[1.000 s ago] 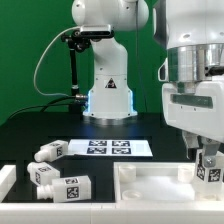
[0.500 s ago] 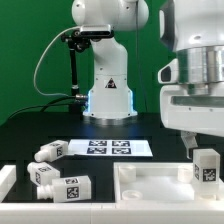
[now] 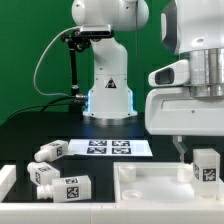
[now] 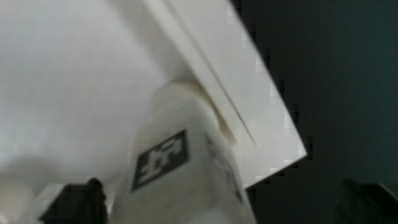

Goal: Assemble one leg

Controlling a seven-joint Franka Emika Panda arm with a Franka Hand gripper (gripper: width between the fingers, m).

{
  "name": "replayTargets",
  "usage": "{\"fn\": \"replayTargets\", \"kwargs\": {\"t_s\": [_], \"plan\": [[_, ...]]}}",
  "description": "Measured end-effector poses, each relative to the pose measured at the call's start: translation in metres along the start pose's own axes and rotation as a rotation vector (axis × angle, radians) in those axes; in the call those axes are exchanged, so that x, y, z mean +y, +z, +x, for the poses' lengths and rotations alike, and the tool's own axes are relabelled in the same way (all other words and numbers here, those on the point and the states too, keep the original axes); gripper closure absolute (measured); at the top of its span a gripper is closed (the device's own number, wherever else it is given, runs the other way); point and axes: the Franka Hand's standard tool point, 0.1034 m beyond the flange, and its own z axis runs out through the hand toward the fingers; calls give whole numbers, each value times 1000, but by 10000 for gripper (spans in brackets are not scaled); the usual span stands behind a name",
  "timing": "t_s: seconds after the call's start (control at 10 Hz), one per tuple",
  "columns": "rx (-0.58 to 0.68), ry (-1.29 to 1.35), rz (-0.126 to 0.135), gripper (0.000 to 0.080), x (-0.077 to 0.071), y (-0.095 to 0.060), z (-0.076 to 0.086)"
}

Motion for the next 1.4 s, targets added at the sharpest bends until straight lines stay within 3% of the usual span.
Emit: {"fn": "replayTargets", "kwargs": {"t_s": [0.2,0.4,0.5,0.6,0.7,0.8,1.2,1.4], "plan": [[18,-450,-18,151,10,3,7],[19,-499,-19,151,14,3,10],[19,-497,-19,299,14,3,10],[19,-436,-17,299,14,3,10],[19,-363,-16,450,14,3,10],[20,-325,-15,512,14,3,10],[15,140,-24,512,10,3,6],[4,543,-19,512,10,5,2]]}}
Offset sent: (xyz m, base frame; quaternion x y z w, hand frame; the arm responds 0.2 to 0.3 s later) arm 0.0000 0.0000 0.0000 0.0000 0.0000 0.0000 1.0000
